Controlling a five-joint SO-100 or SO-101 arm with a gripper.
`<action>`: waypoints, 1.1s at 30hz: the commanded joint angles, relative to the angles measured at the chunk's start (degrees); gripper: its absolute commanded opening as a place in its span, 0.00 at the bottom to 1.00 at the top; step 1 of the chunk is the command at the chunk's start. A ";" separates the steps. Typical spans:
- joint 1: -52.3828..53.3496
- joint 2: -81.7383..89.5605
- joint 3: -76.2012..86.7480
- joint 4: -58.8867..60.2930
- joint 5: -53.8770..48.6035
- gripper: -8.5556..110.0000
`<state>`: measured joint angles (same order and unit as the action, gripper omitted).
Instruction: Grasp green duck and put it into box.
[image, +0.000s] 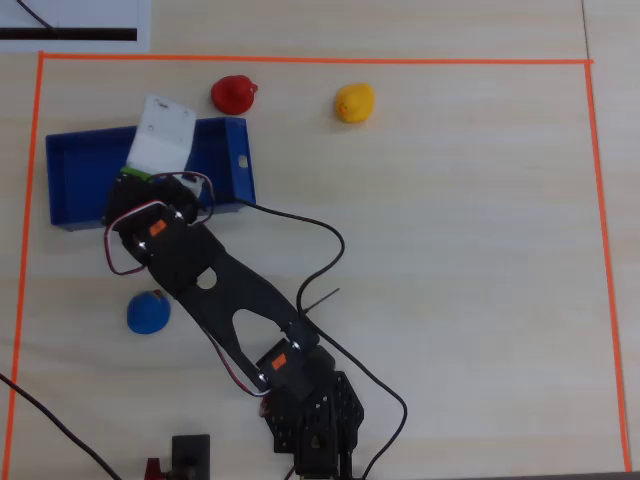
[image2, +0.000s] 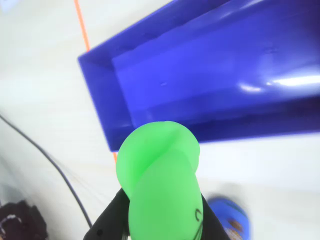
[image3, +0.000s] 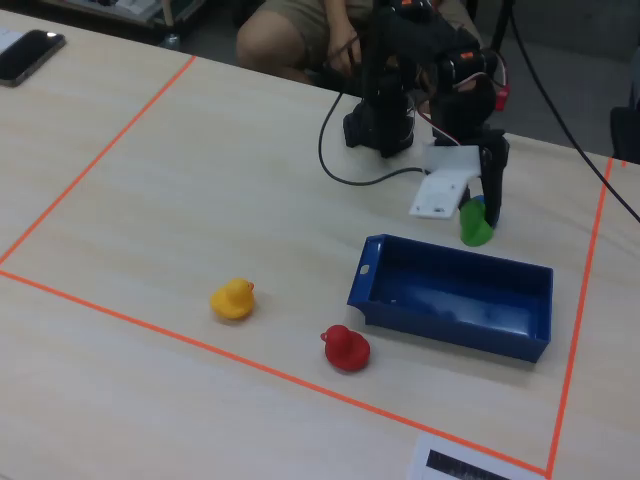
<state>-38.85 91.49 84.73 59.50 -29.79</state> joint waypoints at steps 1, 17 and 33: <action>-1.23 -6.59 -5.27 -5.45 0.35 0.15; 17.40 18.81 8.44 -3.78 -8.35 0.07; 39.02 98.17 62.93 0.44 -36.39 0.07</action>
<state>0.09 173.06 139.66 55.28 -64.95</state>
